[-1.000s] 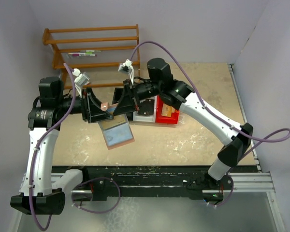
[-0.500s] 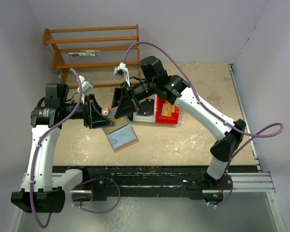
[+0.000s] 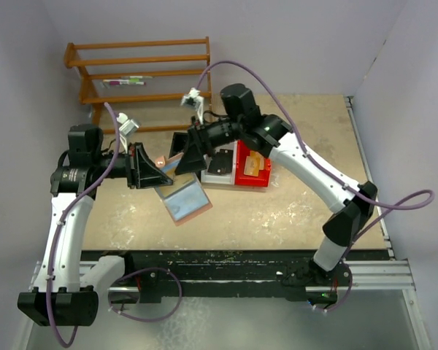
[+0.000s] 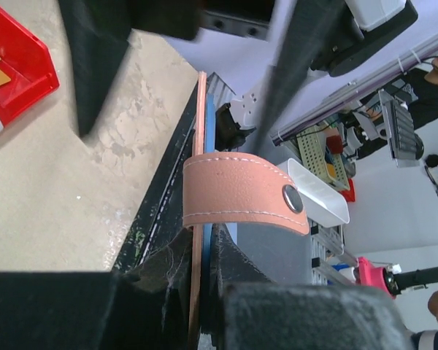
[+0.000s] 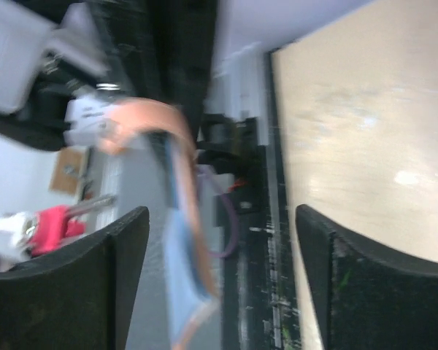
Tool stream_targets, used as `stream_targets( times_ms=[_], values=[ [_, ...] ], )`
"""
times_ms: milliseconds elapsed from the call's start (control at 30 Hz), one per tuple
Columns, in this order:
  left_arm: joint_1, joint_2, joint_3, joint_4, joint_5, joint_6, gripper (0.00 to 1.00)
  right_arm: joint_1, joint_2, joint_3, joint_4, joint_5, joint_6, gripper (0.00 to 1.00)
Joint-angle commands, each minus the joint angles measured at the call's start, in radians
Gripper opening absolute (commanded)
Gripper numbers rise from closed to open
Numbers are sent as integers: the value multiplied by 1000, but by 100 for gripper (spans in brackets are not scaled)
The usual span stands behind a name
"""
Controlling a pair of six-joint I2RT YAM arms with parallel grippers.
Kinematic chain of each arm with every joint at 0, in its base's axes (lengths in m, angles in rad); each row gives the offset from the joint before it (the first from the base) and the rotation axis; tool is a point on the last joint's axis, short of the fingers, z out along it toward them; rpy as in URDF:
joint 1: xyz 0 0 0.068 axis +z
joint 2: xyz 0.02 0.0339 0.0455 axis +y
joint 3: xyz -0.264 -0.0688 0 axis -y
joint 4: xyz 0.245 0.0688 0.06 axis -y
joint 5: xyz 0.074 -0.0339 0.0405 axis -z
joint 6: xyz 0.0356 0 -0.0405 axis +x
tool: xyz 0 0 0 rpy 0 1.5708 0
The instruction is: Take the credit cards out of the card holder
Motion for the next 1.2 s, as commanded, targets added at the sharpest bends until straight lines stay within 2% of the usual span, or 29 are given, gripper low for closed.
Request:
stream_targets(
  times_ms=[0, 33, 167, 200, 333, 567, 667, 767, 967, 1167],
  values=[
    [-3, -40, -12, 273, -15, -276, 0, -177, -184, -175, 223, 235, 192, 93],
    [-3, -43, -12, 294, -39, -301, 0, -224, -243, -263, 317, 256, 254, 99],
    [-3, -56, -15, 331, -177, -351, 0, -345, -446, -637, 874, 204, 530, 99],
    [-3, -59, -15, 333, -217, -349, 0, -348, -468, -682, 905, 203, 543, 100],
    [-3, -62, -16, 331, -360, -314, 0, -328, -484, -681, 817, 241, 507, 99],
    [-3, -62, -57, 444, -437, -368, 0, -113, -488, -674, 815, 385, 554, 78],
    [-3, -59, -57, 484, -417, -412, 0, -65, -452, -718, 964, 373, 660, 64],
    [-3, -57, -53, 507, -395, -452, 0, -45, -415, -776, 1130, 369, 759, 57],
    [-3, -78, -73, 560, -360, -527, 0, -11, -342, -823, 1302, 370, 853, 53],
    [-3, -91, -85, 596, -319, -564, 0, -3, -287, -838, 1381, 369, 899, 50]
  ],
)
